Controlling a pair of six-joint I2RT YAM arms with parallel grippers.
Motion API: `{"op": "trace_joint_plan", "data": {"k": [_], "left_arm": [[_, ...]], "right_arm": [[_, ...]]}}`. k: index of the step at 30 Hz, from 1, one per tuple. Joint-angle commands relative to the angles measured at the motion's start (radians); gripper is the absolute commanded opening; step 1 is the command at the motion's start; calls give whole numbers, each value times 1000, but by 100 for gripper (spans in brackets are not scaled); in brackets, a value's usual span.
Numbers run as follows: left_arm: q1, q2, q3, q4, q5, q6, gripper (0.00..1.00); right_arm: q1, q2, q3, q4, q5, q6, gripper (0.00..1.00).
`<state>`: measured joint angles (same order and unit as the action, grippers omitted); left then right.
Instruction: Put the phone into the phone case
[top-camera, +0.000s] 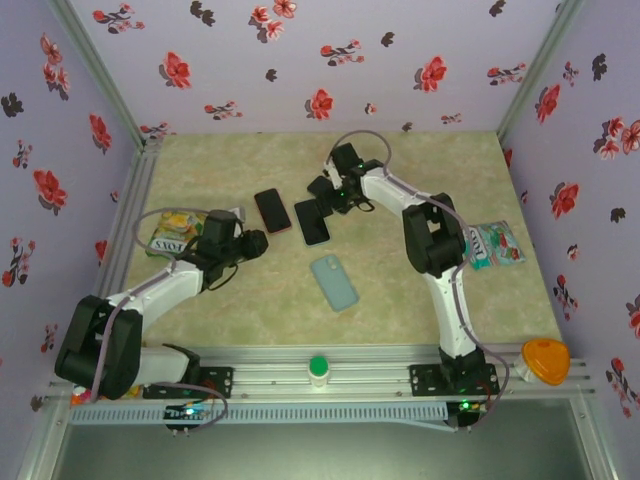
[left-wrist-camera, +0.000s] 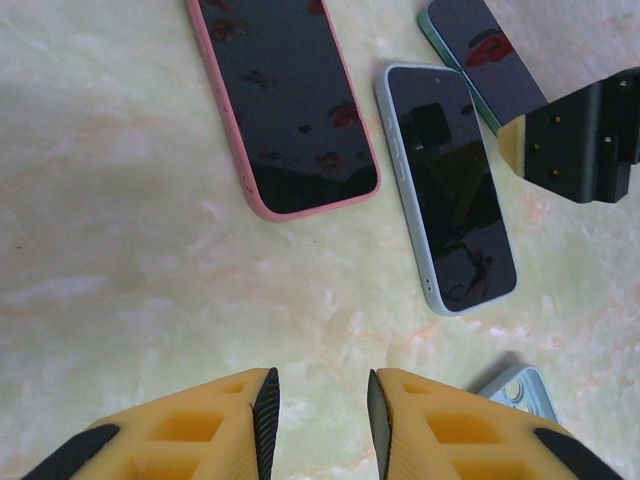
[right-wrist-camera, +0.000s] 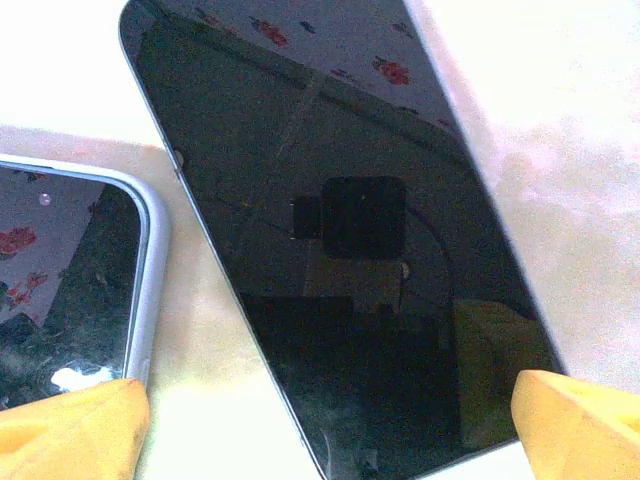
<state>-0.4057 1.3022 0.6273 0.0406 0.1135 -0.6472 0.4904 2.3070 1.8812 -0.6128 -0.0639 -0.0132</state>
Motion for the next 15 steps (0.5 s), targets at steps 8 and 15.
{"op": "trace_joint_plan", "data": {"k": [8, 15], "left_arm": [[22, 27, 4, 25, 28, 11, 34], [25, 31, 1, 29, 28, 9, 34]], "right_arm": [[-10, 36, 54, 5, 52, -93, 99], [-12, 79, 102, 5, 67, -126, 99]]}}
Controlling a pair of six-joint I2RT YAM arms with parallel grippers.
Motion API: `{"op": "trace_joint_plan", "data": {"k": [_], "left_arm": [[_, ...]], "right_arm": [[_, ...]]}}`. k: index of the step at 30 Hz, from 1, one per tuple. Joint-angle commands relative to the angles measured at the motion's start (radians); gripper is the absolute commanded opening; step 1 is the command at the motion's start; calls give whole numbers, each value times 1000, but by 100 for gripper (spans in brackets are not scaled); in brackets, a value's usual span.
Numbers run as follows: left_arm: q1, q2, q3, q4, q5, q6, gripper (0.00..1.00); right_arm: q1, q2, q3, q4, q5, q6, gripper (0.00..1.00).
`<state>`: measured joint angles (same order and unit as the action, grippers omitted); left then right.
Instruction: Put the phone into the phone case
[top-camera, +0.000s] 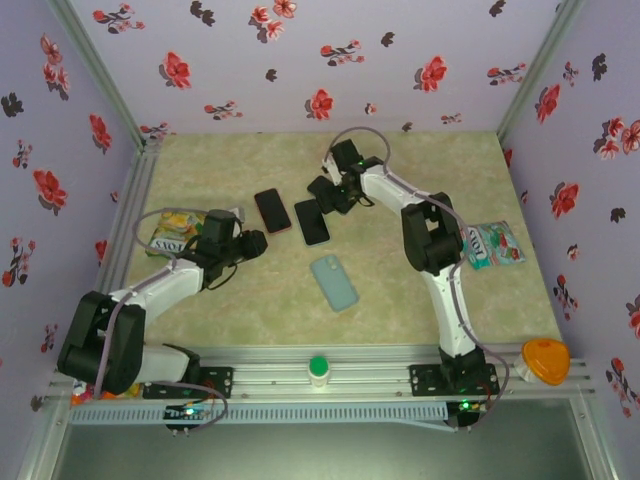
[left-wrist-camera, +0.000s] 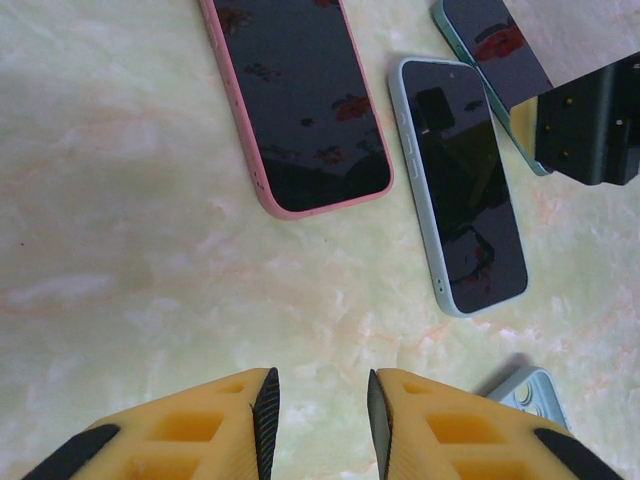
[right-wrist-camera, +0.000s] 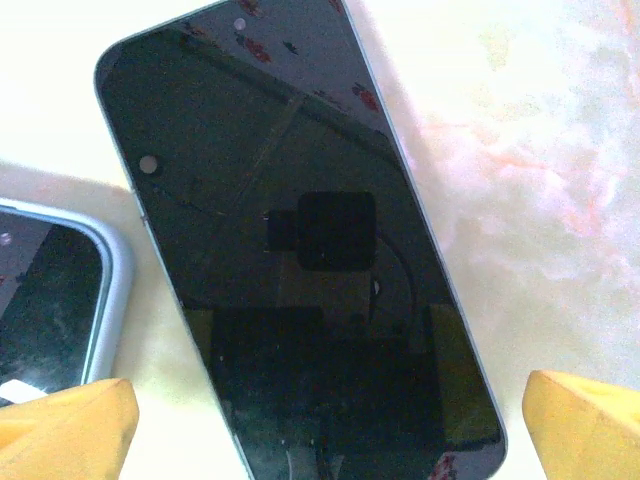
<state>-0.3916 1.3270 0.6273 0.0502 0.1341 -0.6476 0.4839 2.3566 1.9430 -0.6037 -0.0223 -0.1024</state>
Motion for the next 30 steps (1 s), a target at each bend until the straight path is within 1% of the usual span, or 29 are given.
{"op": "trace_joint_plan", "data": {"k": [1, 9, 13, 16, 19, 21, 25, 30], "left_arm": [[12, 3, 0, 19, 7, 9, 34], [18, -10, -8, 11, 6, 5, 34], [20, -11, -9, 7, 5, 5, 34], [20, -13, -11, 7, 6, 5, 34], [22, -12, -12, 9, 4, 4, 34], [21, -11, -11, 10, 5, 4, 34], [22, -10, -9, 11, 7, -1, 34], [22, -12, -12, 14, 9, -3, 34]], "right_arm": [[-7, 35, 48, -9, 24, -38, 99], [-23, 81, 109, -33, -27, -49, 99], [-44, 97, 123, -38, -63, -43, 95], [-57, 98, 115, -43, -75, -42, 90], [-61, 97, 109, -54, -84, -42, 81], [-62, 95, 104, -64, -76, -39, 78], [-62, 66, 55, -58, -53, -14, 74], [-61, -25, -83, -20, -5, 29, 71]]}}
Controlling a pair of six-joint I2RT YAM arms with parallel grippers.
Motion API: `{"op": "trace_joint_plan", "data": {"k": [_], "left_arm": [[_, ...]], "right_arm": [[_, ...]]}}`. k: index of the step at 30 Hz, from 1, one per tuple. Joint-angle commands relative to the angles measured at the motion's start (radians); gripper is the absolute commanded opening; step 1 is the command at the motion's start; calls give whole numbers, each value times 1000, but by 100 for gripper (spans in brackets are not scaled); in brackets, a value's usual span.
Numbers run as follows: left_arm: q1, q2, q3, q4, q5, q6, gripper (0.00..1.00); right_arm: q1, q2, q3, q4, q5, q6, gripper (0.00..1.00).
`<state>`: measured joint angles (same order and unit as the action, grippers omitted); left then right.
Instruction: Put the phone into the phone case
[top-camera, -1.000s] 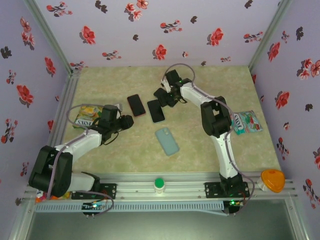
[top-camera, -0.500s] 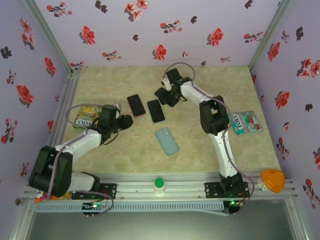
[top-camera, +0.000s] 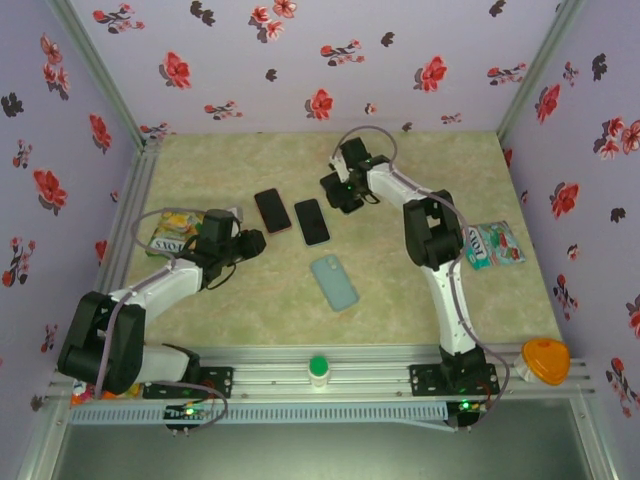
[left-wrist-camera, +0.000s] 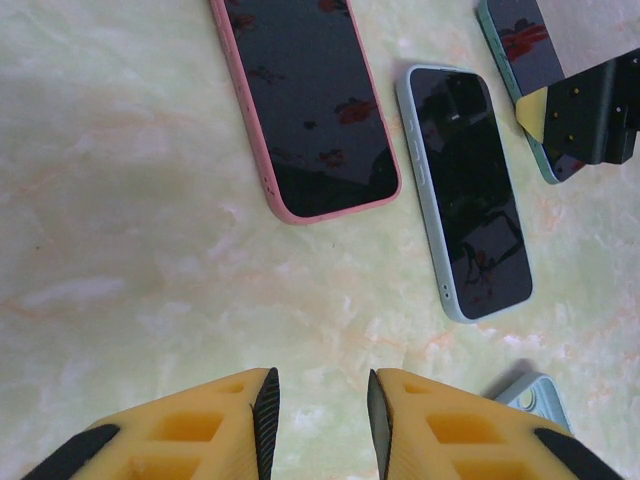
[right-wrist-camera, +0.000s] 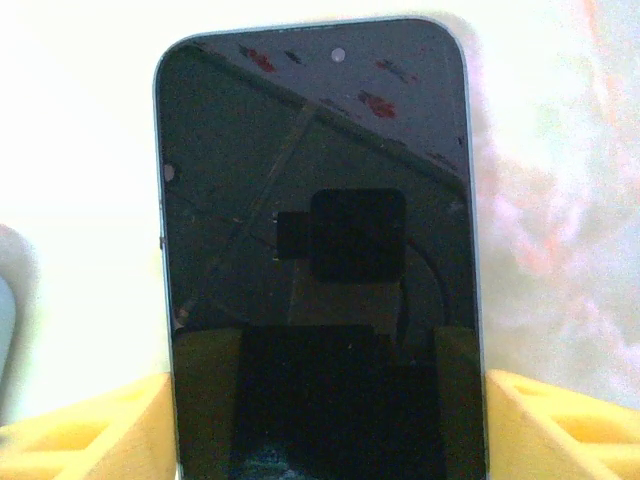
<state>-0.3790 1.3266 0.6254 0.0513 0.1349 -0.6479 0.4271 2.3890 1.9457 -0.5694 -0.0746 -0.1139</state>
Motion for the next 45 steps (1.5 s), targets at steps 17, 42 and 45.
{"op": "trace_joint_plan", "data": {"k": [17, 42, 45], "left_arm": [[6, -47, -36, 1, 12, 17, 34], [6, -82, -48, -11, 3, 13, 35], [6, -83, -49, -10, 4, 12, 35]], "right_arm": [[-4, -361, -533, 10, 96, 108, 81], [-3, -270, -424, -61, 78, 111, 85], [-4, -283, -442, -63, 92, 112, 83]]}}
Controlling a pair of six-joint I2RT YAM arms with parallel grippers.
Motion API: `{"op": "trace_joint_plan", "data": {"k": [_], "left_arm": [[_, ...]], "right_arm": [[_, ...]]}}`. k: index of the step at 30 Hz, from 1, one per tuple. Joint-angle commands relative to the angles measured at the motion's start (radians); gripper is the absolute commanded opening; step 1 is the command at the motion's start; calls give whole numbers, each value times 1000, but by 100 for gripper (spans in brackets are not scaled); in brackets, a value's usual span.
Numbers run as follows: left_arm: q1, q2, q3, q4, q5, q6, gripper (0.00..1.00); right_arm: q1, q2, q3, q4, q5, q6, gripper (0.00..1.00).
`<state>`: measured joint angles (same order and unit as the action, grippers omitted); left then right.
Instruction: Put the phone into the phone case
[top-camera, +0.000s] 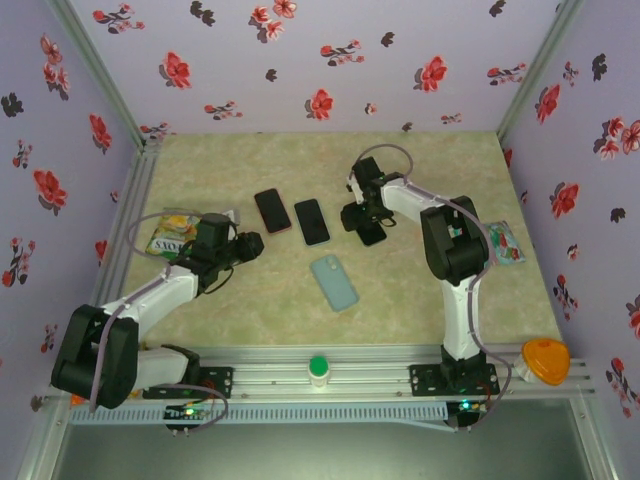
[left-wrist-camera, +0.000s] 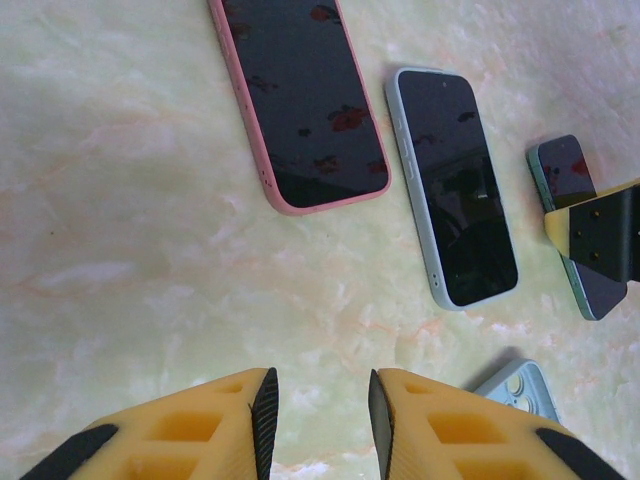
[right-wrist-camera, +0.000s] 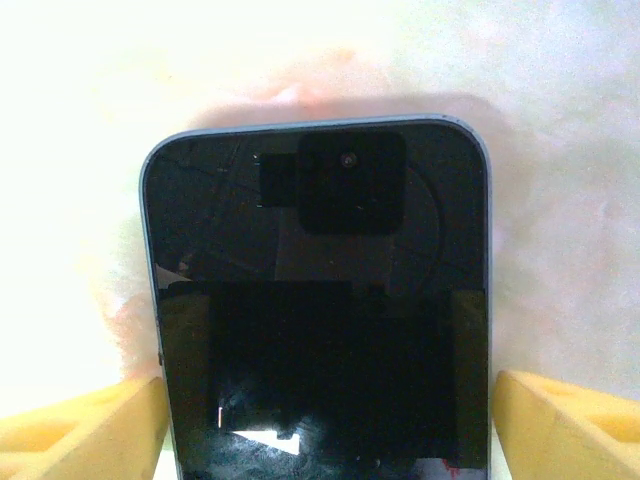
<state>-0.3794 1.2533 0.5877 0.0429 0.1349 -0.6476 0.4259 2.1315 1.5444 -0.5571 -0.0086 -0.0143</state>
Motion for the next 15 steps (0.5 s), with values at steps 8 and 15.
{"op": "trace_joint_plan", "data": {"k": [8, 15], "left_arm": [[3, 27, 19, -7, 15, 24, 35], [3, 146, 83, 45, 58, 39, 35]], "right_arm": [[34, -39, -58, -60, 102, -3, 68], [59, -122, -101, -21, 107, -18, 66]]}}
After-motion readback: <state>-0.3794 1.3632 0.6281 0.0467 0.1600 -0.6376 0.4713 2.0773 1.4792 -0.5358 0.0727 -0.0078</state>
